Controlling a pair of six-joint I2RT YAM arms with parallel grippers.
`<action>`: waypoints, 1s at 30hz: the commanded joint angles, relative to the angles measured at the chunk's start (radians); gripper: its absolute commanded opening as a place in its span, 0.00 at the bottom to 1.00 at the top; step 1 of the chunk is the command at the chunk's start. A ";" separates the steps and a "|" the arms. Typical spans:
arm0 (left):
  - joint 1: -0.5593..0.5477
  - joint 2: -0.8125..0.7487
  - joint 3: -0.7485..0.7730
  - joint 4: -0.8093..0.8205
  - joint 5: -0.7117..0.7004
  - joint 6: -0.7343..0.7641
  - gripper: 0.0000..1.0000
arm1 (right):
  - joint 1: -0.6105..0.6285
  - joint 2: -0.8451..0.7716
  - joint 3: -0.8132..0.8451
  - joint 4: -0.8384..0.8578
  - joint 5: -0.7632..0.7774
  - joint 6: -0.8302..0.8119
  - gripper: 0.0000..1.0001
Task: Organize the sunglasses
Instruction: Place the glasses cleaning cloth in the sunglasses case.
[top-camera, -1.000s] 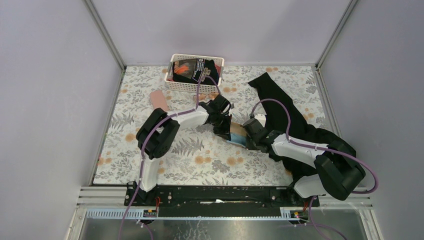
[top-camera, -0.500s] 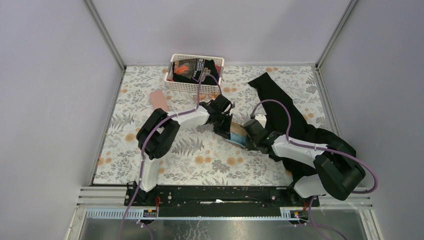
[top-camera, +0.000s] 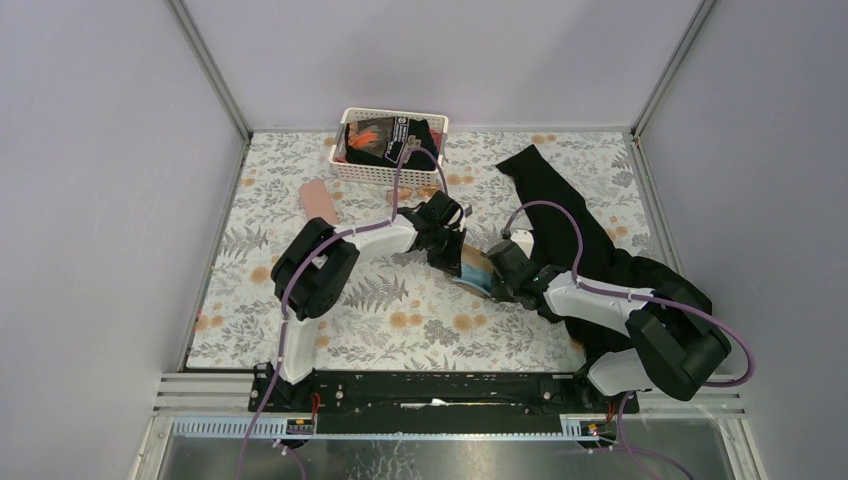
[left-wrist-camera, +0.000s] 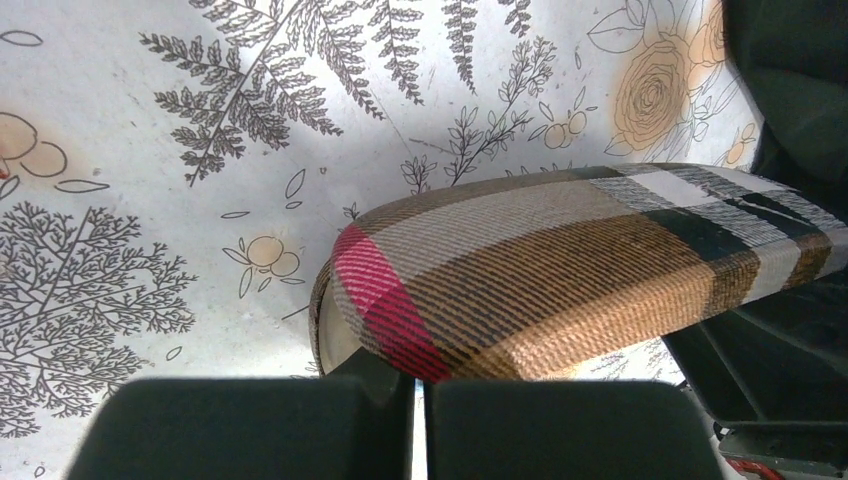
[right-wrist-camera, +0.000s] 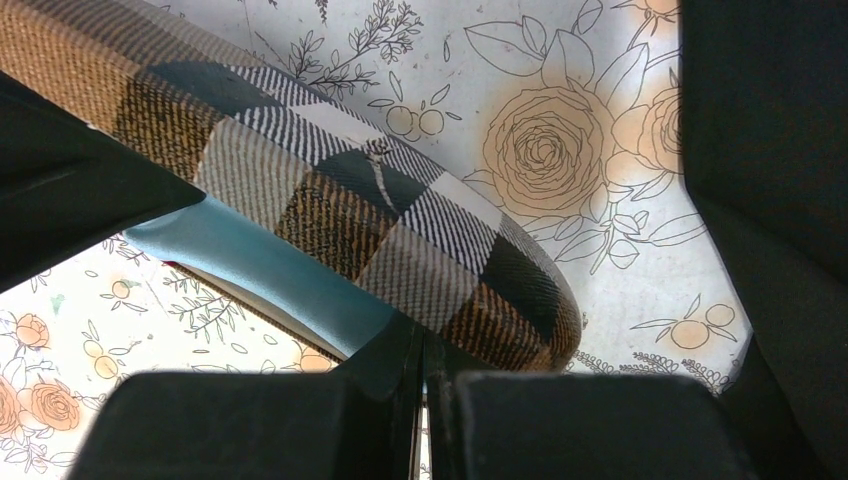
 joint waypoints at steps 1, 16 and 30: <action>0.001 -0.001 0.001 0.025 -0.060 0.064 0.00 | -0.006 0.011 -0.015 -0.017 0.031 0.007 0.00; -0.025 -0.045 0.012 -0.029 -0.172 0.215 0.00 | -0.006 0.006 -0.033 -0.012 0.026 0.009 0.00; -0.085 -0.132 -0.018 0.031 -0.311 0.268 0.00 | -0.007 0.009 -0.018 -0.011 0.031 0.010 0.00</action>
